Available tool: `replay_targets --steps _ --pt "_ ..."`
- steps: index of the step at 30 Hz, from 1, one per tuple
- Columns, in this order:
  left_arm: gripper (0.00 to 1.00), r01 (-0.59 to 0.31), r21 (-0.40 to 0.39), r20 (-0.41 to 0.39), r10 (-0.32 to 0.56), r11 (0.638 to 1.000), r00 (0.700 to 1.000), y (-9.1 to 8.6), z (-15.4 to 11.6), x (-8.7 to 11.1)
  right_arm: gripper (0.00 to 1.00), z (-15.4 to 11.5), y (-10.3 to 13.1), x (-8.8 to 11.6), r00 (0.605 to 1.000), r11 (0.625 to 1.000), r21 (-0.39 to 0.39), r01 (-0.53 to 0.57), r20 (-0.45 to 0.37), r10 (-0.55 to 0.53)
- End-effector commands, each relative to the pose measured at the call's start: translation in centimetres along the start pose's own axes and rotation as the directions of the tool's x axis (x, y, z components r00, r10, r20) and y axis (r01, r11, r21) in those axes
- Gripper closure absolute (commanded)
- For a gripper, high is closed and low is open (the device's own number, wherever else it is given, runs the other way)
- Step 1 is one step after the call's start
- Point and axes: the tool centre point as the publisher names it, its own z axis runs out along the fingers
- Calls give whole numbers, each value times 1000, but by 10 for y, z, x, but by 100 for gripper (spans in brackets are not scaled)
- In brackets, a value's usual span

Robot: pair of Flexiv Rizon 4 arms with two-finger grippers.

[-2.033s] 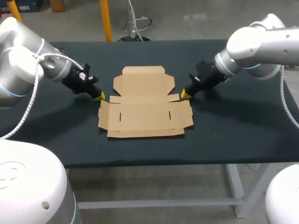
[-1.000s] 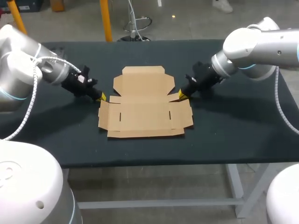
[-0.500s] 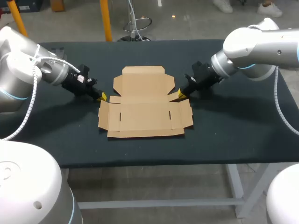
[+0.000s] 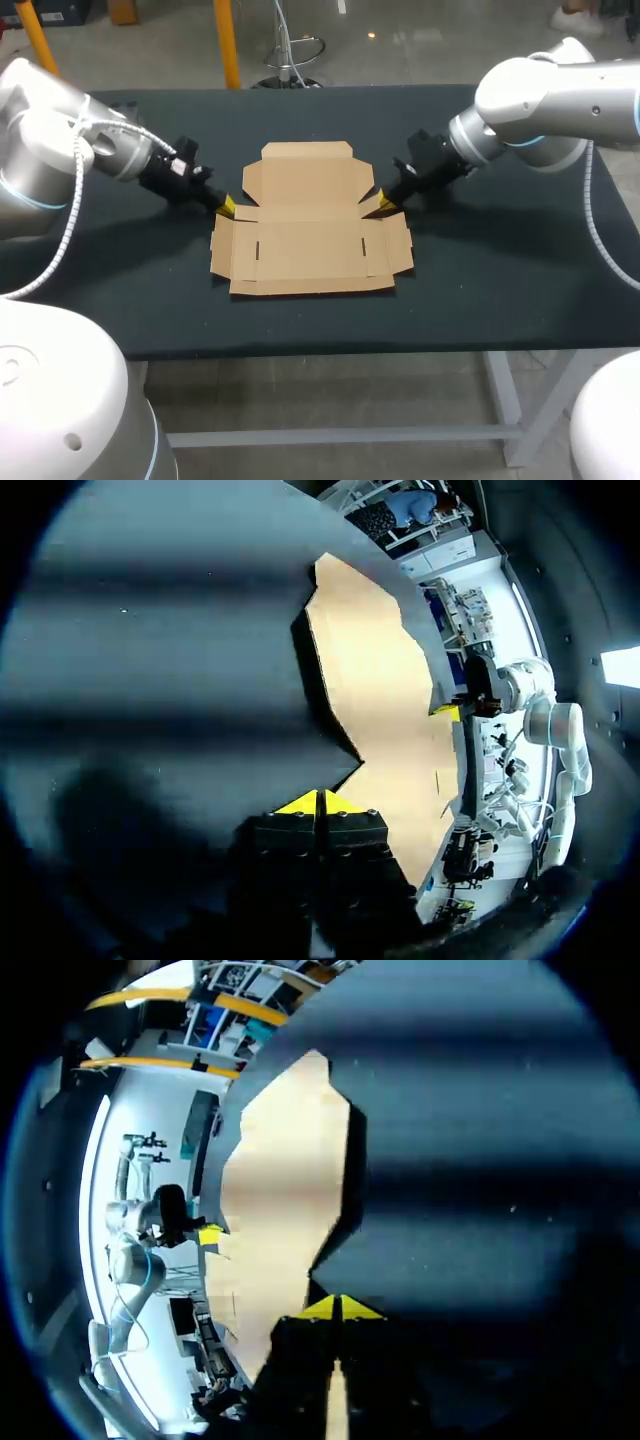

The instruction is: Assemble the packaging by folding the flat box into shape, placing the metal phone stand inside, and closing the box properly

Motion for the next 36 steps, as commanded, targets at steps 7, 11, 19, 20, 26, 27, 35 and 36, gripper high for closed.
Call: replay_targets --steps 7,11,19,20,26,27,35,36 --pt "100 18 -11 -15 -18 1000 1000 4 2 10 100 1 0 5 1000 1000 4 7 -3 -7" --pt "100 40 -13 -8 -40 999 999 4 3 14 100 2 -1 7 1000 1000 2 5 0 -5" --pt "100 47 -14 31 -47 999 998 3 7 26 100 3 -2 13 999 1000 -19 -12 40 12" --pt "100 46 -14 33 -46 999 998 4 8 27 100 3 -2 14 999 1000 -20 -13 44 14" --pt "100 49 -5 73 -48 999 996 6 11 32 100 2 -4 19 996 998 -43 -35 85 38" --pt "100 49 -2 79 -48 999 996 6 11 33 100 2 -5 19 995 998 -46 -37 90 41" --pt "100 42 16 139 -44 999 989 8 14 41 100 6 -6 25 991 997 -66 -44 123 52" --pt "100 43 16 143 -45 999 989 8 15 42 100 6 -6 26 991 997 -66 -44 124 52"
